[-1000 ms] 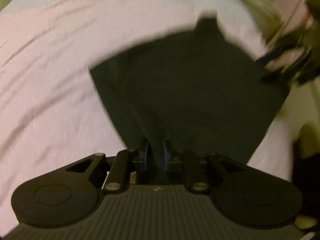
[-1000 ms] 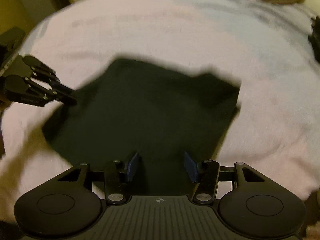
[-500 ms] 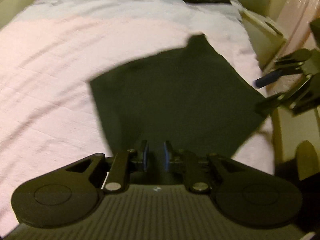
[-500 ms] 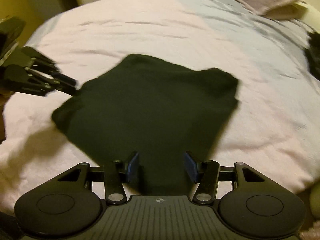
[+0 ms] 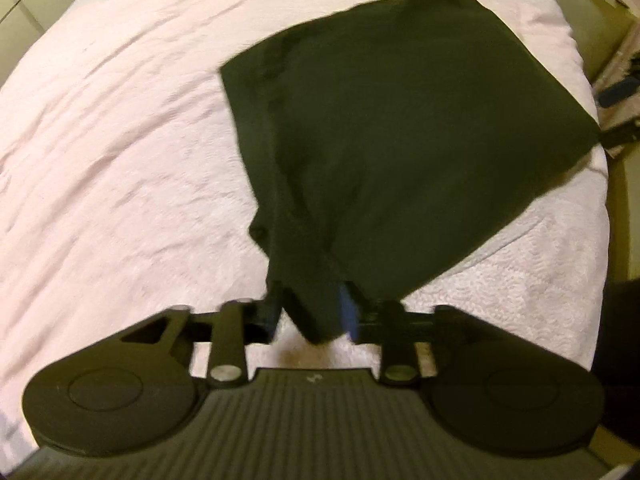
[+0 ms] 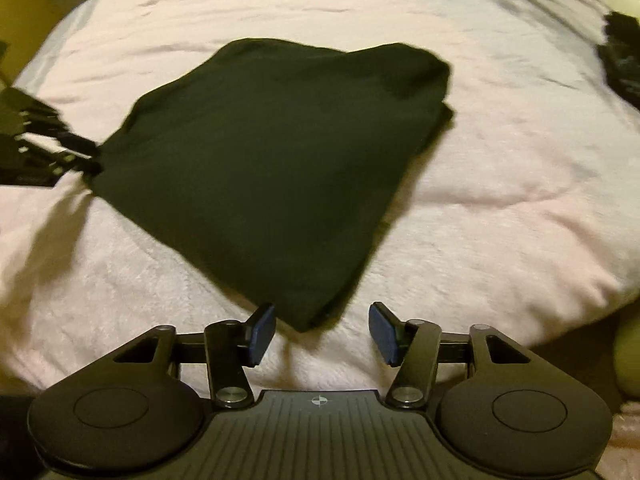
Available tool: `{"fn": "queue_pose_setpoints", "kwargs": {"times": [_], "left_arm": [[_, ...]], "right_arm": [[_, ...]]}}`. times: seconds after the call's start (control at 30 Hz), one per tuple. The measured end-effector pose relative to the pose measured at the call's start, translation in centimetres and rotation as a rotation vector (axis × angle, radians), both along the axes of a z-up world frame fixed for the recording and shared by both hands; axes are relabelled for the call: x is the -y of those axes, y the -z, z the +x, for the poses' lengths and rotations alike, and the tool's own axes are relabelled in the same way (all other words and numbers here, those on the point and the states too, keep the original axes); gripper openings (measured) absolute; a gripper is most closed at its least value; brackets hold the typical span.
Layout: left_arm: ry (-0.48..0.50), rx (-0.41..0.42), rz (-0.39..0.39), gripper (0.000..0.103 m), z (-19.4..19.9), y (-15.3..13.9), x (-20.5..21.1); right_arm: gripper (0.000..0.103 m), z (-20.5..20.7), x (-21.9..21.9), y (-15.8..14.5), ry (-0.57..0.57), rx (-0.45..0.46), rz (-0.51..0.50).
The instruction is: Fold clothes
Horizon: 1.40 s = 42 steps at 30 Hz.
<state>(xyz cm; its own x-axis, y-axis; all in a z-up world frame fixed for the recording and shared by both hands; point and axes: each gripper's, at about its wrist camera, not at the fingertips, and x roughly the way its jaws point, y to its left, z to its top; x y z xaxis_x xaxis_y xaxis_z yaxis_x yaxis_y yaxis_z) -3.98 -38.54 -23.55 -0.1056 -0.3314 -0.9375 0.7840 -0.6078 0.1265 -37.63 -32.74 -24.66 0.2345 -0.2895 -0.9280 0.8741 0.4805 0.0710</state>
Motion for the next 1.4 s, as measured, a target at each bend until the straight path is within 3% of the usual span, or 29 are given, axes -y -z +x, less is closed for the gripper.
{"fn": "queue_pose_setpoints", "kwargs": {"times": [0.2,0.27,0.43,0.57,0.8,1.23,1.4], "left_arm": [[0.014,-0.066,-0.021,0.044,-0.3,-3.1,-3.1],[0.017,-0.089,-0.035,0.061,-0.3,-4.4,-4.7],[0.048,-0.108,-0.088,0.081,0.1,-7.2,-8.6],[0.07,-0.083,-0.136,0.083,0.5,-8.8,-11.0],[0.034,-0.085,-0.143,0.085,2.3,-10.6,-12.9],[0.047,-0.092,-0.126,0.085,1.8,-10.4,-12.9],[0.083,-0.076,-0.159,0.085,1.4,-10.1,-13.3]], "right_arm": [[0.066,1.8,-3.2,-4.2,0.092,-0.008,-0.07],[0.067,2.9,-4.7,-5.5,0.107,-0.021,-0.099],[0.071,4.9,-8.9,-8.1,0.132,-0.05,-0.136],[0.071,5.5,-11.0,-10.2,0.168,-0.044,-0.158],[0.071,6.6,-13.1,-12.7,0.162,-0.045,-0.203],[0.071,6.3,-13.1,-12.6,0.148,-0.053,-0.186],[0.071,6.1,-12.9,-12.3,0.13,-0.075,-0.186]]}}
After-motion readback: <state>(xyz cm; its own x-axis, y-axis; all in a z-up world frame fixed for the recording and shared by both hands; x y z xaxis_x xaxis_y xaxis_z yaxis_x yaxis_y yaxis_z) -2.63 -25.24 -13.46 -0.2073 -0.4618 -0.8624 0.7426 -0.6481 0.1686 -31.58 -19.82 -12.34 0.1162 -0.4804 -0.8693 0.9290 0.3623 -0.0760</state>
